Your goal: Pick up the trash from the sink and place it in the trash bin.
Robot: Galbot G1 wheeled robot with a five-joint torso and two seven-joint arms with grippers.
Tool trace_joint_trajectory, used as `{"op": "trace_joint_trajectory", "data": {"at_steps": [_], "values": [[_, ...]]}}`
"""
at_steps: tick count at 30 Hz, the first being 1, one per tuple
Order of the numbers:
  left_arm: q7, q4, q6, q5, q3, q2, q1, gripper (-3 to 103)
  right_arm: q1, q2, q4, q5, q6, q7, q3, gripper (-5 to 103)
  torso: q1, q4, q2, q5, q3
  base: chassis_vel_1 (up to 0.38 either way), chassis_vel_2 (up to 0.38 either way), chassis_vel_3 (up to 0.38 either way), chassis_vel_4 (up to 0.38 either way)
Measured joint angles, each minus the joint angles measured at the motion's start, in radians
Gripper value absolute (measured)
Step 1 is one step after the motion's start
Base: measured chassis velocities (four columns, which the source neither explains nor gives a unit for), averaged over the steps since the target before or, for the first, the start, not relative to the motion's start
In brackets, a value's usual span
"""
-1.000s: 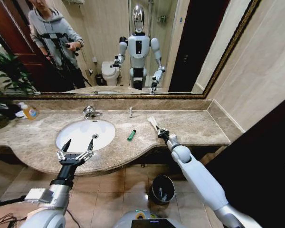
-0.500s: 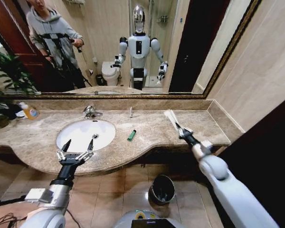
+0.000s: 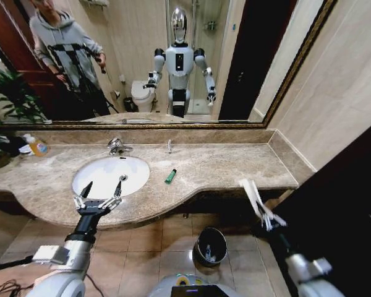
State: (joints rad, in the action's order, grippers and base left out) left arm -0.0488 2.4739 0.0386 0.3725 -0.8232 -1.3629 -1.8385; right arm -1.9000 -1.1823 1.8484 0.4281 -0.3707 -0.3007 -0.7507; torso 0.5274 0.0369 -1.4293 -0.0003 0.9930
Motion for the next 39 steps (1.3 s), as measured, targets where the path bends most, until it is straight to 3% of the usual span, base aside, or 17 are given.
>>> {"op": "trace_joint_trajectory", "data": {"at_steps": [2,4,7,8,10,11,15,18,23,27,31,38,39], "values": [[0.000,0.000,0.000,0.000,0.000,0.000,0.000,100,0.072,-0.014,-0.171,-0.070,0.040,-0.057,0.052,0,0.000,0.0001,0.000,0.0007,0.000,0.000,0.000,0.000,0.000],[0.000,0.000,0.000,0.000,0.000,0.000,0.000,100,0.102,-0.014,-0.241,-0.088,0.057,-0.064,0.082,0,0.000,0.0000,0.000,0.0002,0.000,0.000,0.000,0.000,0.000],[0.000,0.000,0.000,0.000,0.000,0.000,0.000,100,0.216,-0.029,-0.440,-0.260,0.103,-0.083,0.141,0,0.000,0.0005,0.000,0.0005,0.000,0.000,0.000,0.000,0.000],[0.000,0.000,0.000,0.000,0.000,0.000,0.000,100,0.216,-0.029,-0.440,-0.260,0.103,-0.083,0.141,0,0.000,0.0005,0.000,0.0005,0.000,0.000,0.000,0.000,0.000],[0.000,0.000,0.000,0.000,0.000,0.000,0.000,100,0.302,-0.057,-0.552,-0.391,0.156,-0.048,0.180,0,0.000,0.0000,0.000,0.0001,0.000,0.000,0.000,0.000,0.000],[0.000,0.000,0.000,0.000,0.000,0.000,0.000,100,0.302,-0.057,-0.552,-0.391,0.156,-0.048,0.180,0,0.000,0.0000,0.000,0.0001,0.000,0.000,0.000,0.000,0.000],[0.000,0.000,0.000,0.000,0.000,0.000,0.000,100,0.427,-0.111,-0.689,-0.566,0.198,0.001,0.209,0,0.000,0.0002,0.000,-0.0002,0.000,0.000,0.000,0.000,0.000],[0.000,0.000,0.000,0.000,0.000,0.000,0.000,100,0.493,-0.139,-0.777,-0.627,0.209,0.011,0.222,0,0.000,0.0002,0.000,0.0003,0.000,0.000,0.000,0.000,0.000],[0.000,0.000,0.000,0.000,0.000,0.000,0.000,100,0.541,-0.154,-0.855,-0.680,0.231,0.009,0.241,0,0.000,0.0000,0.000,0.0000,0.000,0.000,0.000,0.000,0.000],[0.000,0.000,0.000,0.000,0.000,0.000,0.000,100,0.577,-0.167,-0.915,-0.712,0.198,-0.010,0.238,0,0.000,0.0000,0.000,0.0005,0.000,0.000,0.000,0.000,0.000],[0.000,0.000,0.000,0.000,0.000,0.000,0.000,100,0.593,-0.167,-0.930,-0.707,0.184,-0.028,0.229,10,0.000,0.0000,0.000,0.0002,0.000,0.000,0.000,0.000,0.000],[0.000,0.000,0.000,0.000,0.000,0.000,0.000,100,0.564,-0.150,-0.875,-0.670,0.182,-0.023,0.219,42,0.000,0.0000,0.000,0.0001,0.000,0.000,0.000,0.000,0.000],[0.000,0.000,0.000,0.000,0.000,0.000,0.000,100,0.564,-0.150,-0.875,-0.670,0.182,-0.023,0.219,42,0.000,0.0000,0.000,0.0001,0.000,0.000,0.000,0.000,0.000]]}}
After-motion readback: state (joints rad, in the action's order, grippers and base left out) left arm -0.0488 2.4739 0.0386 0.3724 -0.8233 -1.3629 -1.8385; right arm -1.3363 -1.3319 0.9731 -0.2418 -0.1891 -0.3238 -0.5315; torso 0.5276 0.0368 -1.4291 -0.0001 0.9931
